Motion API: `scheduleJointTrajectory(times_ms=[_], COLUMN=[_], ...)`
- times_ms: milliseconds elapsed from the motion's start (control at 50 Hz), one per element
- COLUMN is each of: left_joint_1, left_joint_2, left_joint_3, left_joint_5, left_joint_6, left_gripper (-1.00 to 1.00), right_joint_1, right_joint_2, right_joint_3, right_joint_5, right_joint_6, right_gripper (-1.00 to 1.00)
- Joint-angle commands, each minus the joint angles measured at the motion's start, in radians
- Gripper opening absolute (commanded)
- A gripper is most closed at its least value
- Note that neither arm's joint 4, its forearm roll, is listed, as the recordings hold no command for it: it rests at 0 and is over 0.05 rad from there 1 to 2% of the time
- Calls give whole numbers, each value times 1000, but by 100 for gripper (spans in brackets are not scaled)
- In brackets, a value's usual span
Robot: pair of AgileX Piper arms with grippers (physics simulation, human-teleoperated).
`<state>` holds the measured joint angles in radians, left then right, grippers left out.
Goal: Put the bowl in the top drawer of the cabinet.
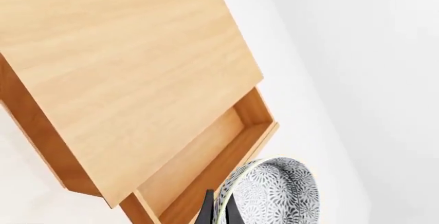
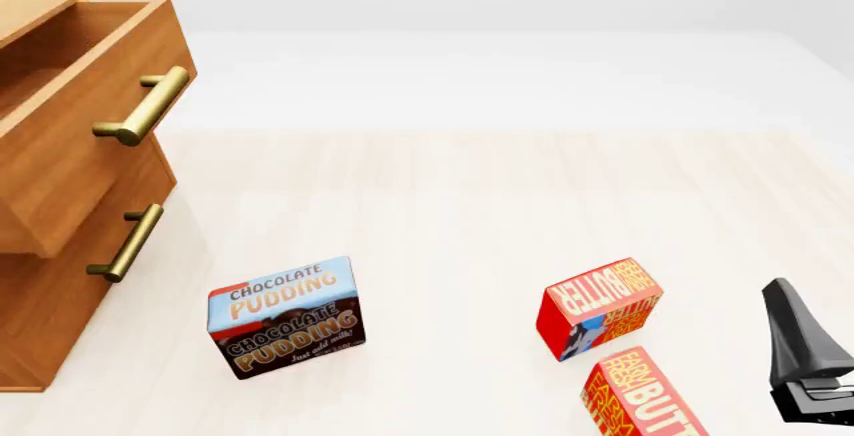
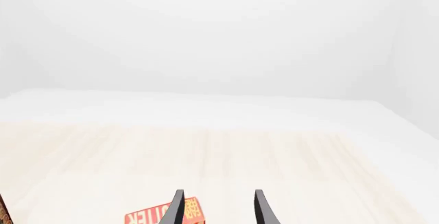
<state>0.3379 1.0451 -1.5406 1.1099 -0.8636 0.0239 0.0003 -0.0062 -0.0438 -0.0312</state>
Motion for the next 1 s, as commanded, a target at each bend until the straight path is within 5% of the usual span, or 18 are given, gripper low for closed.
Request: scheduleJointTrajectory(times_ms=[20,680,1000], left_joint_1=[17,40,161], left_joint_2=[-10,11,176], left_joint_3=[-4,29,-92], left_joint_5=[-23,-14,5], left_joint_6=[-19,-66,-90], left_gripper=[-100,-100,-100], right_joint_1=[2,0,-1], right_joint_2=[0,0,0], right_joint_3=[0,0,0], right_joint_5=[-19,-16,-17], right_joint_6=[-5,-4,-4], right_gripper=[100,100,100])
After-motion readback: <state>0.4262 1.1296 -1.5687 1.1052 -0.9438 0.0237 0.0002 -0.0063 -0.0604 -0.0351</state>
